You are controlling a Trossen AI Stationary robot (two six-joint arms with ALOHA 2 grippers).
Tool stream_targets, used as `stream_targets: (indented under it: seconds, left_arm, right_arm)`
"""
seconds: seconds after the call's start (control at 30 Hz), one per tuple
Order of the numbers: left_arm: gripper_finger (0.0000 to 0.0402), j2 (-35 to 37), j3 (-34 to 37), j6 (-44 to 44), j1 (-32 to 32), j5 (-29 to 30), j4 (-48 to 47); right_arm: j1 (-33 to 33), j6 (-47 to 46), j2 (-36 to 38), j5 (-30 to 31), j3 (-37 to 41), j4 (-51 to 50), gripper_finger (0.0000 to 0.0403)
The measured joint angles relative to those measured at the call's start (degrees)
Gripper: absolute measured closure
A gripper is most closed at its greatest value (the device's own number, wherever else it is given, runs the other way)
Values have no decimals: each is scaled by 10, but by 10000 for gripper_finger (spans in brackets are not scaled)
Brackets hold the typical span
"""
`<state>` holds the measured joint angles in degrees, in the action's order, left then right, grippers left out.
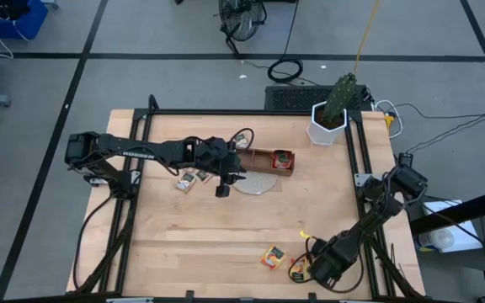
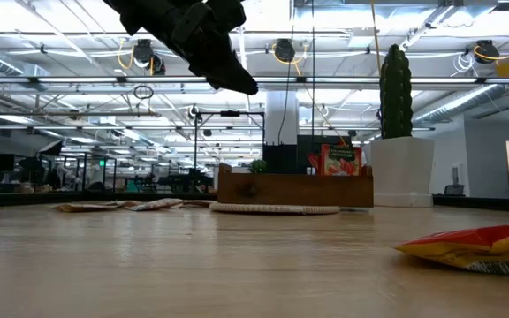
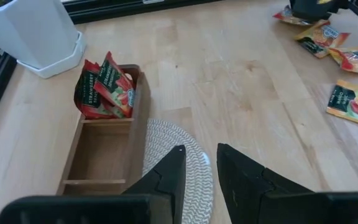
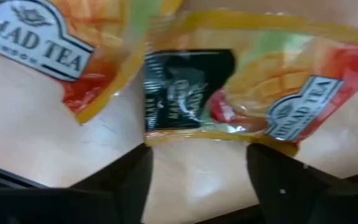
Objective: Pick & Place Tea
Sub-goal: Put the orange tea bag into the middle section of the wood organizer
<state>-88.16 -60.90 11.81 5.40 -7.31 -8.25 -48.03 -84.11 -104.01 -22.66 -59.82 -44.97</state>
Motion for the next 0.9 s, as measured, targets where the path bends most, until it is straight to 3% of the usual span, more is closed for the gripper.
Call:
stream_targets:
  seconds: [0.2, 0.63, 0.9]
  left_arm:
    - [305, 0, 0, 0, 0, 0, 5]
    - [305, 0, 0, -1, 0, 0, 9]
    - [305, 0, 0, -3, 0, -1, 10]
  right_arm:
    - [29, 19, -1, 1, 33, -8, 114]
    - [108, 97, 7, 77, 62, 2, 139]
    - [143, 171, 104, 333, 66, 22, 149]
